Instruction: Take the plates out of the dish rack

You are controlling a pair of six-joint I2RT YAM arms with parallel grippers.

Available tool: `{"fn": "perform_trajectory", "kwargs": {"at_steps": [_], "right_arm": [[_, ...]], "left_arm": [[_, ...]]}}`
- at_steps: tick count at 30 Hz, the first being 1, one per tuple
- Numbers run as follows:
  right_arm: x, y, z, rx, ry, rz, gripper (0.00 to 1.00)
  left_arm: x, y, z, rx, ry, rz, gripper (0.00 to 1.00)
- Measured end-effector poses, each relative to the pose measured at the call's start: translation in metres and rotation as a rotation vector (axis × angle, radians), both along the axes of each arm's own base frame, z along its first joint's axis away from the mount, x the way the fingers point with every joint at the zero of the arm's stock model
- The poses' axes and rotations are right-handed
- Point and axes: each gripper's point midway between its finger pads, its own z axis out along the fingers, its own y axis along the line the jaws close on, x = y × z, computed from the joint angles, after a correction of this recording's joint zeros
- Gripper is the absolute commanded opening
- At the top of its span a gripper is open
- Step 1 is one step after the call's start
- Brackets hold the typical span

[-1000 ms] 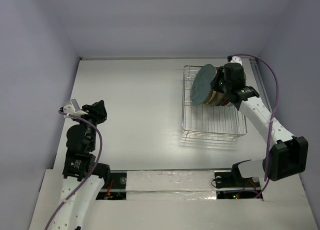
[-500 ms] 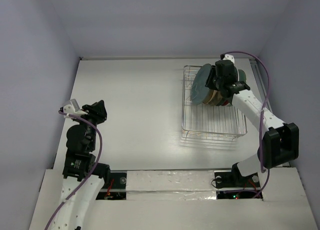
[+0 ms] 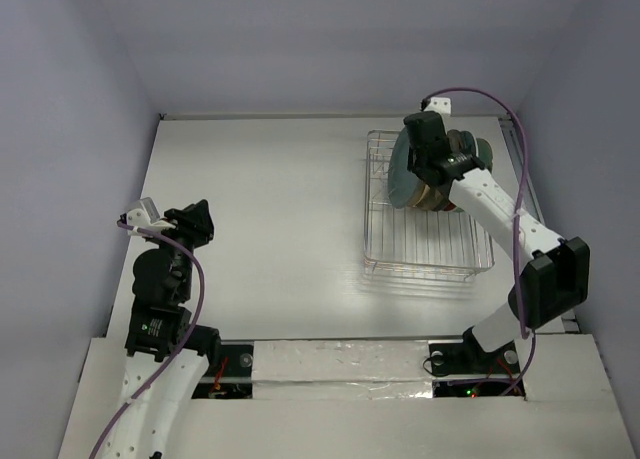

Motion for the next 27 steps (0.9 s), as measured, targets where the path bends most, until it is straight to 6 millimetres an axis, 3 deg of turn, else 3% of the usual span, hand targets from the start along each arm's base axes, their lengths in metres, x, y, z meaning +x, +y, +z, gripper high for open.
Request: {"fn": "perform_trajectory", "kwargs": {"at_steps": [5,10,13,15,17,20,24,27], "right_arm": [[-0.018,0.005,0.059,-0.069,-0.099,0.021,0.00],[-0.046,0.035,0.144,0.102,-0.307,0.116,0.00],[-0.058,0.061,0.169,0.220,-0.374,0.200,0.00],[-0.058,0.081,0.170,0.295,-0.377,0.259,0.00],[-0.050,0.110,0.161,0.364,-0.353,0.319,0.00],[-0.029,0.160,0.124,0.439,-0.276,0.388,0.00],[-0.011,0.228,0.042,0.495,-0.094,0.461,0.00],[-0.011,0.264,-0.022,0.520,0.048,0.487,0.00]], "left_arm": [[0.000,0.000,0.000,0.000,0.000,0.000,0.29],[0.000,0.000,0.000,0.000,-0.001,0.000,0.29],[0.000,0.000,0.000,0.000,-0.001,0.000,0.29],[0.000,0.000,0.000,0.000,-0.002,0.000,0.29],[-0.001,0.000,0.001,-0.001,-0.003,0.000,0.29],[-0.001,0.000,0.002,-0.001,-0.007,0.000,0.29],[-0.002,0.000,0.002,-0.001,-0.007,0.000,0.29],[-0.002,0.000,0.002,-0.002,-0.009,0.000,0.29]]}}
